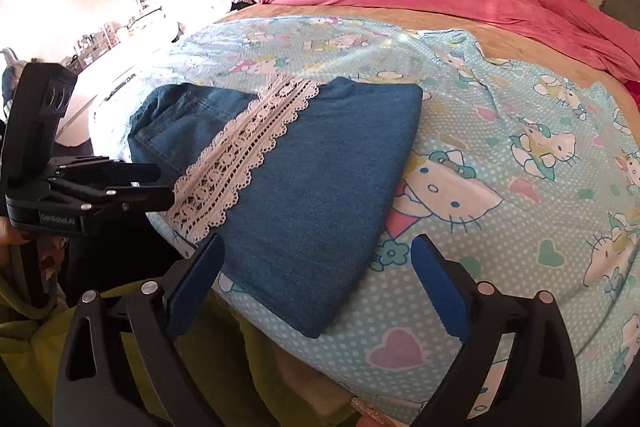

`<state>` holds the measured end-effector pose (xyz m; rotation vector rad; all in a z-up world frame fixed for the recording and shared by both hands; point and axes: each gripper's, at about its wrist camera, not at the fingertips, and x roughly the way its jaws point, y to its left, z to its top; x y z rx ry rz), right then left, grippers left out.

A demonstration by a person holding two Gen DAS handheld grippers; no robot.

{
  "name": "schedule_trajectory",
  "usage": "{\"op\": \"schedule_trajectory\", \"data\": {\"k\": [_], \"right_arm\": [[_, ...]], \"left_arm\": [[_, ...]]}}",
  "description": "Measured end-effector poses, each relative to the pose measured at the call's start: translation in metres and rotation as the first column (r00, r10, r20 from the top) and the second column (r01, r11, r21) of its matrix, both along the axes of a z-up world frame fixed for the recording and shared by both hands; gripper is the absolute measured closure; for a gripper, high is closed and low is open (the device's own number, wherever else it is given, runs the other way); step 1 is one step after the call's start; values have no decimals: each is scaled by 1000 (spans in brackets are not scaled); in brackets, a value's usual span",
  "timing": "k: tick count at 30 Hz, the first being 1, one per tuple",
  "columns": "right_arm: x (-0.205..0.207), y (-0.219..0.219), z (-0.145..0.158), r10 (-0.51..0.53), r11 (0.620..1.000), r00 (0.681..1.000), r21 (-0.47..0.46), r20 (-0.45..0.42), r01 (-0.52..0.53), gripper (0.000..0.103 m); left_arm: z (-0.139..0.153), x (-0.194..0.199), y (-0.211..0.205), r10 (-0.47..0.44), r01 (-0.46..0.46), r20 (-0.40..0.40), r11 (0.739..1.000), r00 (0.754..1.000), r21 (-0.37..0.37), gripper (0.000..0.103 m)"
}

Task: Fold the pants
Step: 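Open both grippers and lift them off the lengthwise-folded pants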

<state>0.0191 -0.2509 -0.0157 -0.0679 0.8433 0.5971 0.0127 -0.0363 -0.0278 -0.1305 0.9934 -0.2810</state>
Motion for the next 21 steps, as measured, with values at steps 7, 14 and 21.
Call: {"op": "schedule_trajectory", "data": {"k": [7,14,21], "right_arm": [[1,-3,15,-24,1000,999,7,34,24,7],[8,4,40,-29,999,996,30,83,26,5],[19,32,57,11,999,995,42,101,-15,5]], "left_arm": [[11,-4,4,26,-27,35,999,999,27,18],[23,-9,23,82,-85,76,996,994,31,10],[24,-10,49,155,-156,77,988,985,10,10]]}}
